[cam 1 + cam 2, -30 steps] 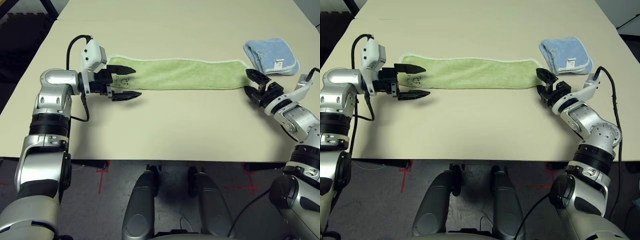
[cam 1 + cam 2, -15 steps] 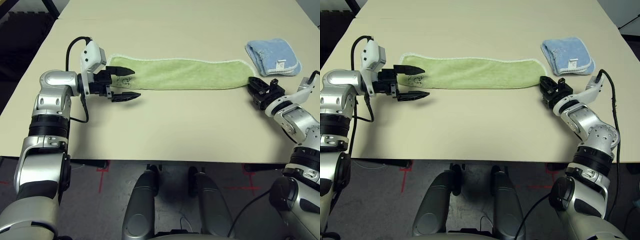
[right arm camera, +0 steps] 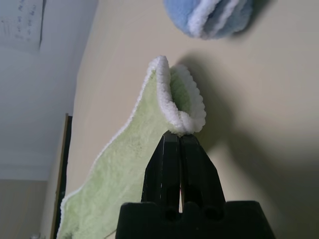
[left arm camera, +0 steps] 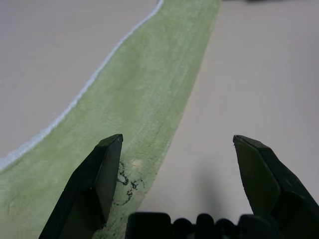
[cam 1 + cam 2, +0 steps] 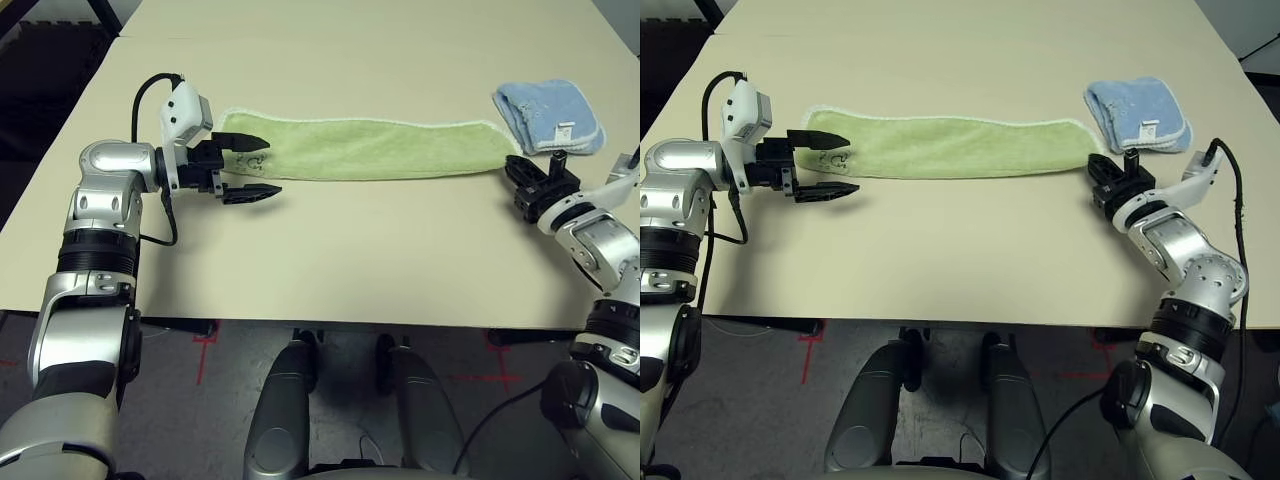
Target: Fold the towel and set it aside.
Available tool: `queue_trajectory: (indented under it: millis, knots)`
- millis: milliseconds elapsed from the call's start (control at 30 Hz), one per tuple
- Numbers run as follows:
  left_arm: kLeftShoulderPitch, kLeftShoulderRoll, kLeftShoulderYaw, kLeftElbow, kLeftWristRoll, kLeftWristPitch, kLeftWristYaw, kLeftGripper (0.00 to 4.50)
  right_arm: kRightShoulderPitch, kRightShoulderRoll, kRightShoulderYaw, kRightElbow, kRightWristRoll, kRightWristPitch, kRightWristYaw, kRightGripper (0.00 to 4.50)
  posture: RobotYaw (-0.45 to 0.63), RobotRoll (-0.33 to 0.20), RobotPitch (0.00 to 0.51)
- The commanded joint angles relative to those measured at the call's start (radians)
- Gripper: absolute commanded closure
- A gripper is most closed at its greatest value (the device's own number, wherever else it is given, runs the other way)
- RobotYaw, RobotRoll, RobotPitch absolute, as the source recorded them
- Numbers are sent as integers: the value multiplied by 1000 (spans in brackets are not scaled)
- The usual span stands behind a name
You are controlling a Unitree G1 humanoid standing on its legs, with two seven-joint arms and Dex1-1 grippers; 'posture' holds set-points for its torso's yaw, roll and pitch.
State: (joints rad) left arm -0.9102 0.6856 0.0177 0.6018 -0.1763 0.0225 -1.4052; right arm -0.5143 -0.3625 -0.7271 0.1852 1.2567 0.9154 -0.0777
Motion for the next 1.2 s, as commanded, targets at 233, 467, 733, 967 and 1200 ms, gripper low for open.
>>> queue_trajectory:
  millis: [233, 467, 733, 967, 1200]
  knots:
    - [1, -3, -2, 17, -14, -3, 10, 0, 51, -54, -29, -15, 27, -17, -33, 4486, 13, 0, 278]
    - [-7, -10, 10, 53, -19, -42, 38, 0, -30, -65, 61, -27, 30, 9, 62, 4486, 15, 0, 278]
    - [-9, -27, 29, 65, -48, -94, 50, 0, -90, -127, 277, -75, -53, 104, 245, 4486, 29, 0, 271]
    - [-14, -27, 25, 73, -50, -100, 48, 0, -156, -108, 407, -59, -159, 109, 310, 4486, 37, 0, 264]
    - [-14, -24, 22, 71, -49, -95, 44, 0, -232, -48, 476, -22, -241, 122, 344, 4486, 49, 0, 258]
